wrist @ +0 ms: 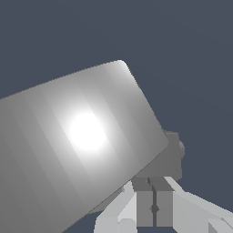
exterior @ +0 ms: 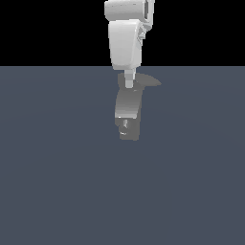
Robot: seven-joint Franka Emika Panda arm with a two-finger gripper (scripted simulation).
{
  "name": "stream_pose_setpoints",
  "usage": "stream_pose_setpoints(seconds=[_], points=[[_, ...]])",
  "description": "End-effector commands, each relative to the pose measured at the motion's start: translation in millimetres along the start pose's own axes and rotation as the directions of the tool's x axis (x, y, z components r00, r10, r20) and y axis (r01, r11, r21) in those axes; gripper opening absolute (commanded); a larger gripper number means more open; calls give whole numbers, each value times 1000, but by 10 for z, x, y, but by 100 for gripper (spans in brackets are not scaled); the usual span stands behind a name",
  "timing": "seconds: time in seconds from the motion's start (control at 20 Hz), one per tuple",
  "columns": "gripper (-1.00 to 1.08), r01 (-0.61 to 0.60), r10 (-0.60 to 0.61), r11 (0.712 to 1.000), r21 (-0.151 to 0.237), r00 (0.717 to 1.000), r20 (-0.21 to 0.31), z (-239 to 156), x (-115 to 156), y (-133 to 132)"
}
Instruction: Turn on the faucet by rotating a designated handle.
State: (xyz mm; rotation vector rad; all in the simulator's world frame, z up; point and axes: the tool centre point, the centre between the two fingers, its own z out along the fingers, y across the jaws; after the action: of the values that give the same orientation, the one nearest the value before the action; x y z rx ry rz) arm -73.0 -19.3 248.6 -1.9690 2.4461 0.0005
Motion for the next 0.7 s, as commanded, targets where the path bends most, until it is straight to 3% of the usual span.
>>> stream_pose_setpoints(seconds=[0.0, 0.05, 0.1, 0.65], points=[[-100, -27, 27, 1000, -1, 1000, -1, -1, 284, -6], [-100, -27, 27, 1000, -1, 1000, -1, -1, 284, -6], [-100, -3, 3, 1000, 0, 1000, 0, 1, 104, -1], [-100, -14, 14, 1000, 0, 1000, -1, 1, 565, -343]])
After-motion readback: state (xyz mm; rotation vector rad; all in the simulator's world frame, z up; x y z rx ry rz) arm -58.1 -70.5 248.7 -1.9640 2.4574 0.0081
